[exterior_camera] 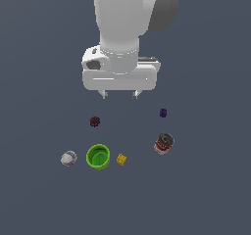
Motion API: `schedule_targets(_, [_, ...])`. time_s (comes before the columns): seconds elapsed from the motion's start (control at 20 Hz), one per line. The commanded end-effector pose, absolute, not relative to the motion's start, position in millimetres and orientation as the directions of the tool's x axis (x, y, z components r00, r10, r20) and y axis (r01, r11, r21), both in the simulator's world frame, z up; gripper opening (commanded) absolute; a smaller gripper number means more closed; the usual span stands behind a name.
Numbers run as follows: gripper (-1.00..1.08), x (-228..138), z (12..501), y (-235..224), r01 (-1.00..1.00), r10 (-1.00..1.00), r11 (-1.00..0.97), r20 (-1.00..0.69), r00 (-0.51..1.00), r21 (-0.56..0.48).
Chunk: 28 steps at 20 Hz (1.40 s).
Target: Pick up a designated object from a clutter of objects.
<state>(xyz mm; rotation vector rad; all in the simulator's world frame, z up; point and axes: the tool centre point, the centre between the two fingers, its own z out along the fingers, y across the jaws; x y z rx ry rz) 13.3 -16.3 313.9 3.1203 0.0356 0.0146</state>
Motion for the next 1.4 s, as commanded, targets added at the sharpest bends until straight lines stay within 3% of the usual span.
schedule_targets(0.0, [1.0,17.1,310.6,-20.2,0.01,0.011,-1.0,0.008,1.0,0.019])
schedule_targets(0.55, [1.0,56.7,272.2,-63.8,-0.123,-0.123,-0.992,0.004,0.992,-0.004])
schedule_targets(1.35, [1.0,115.0,152.7,-187.7,-0.424,-0.424,-0.905,-0.003,0.905,-0.013])
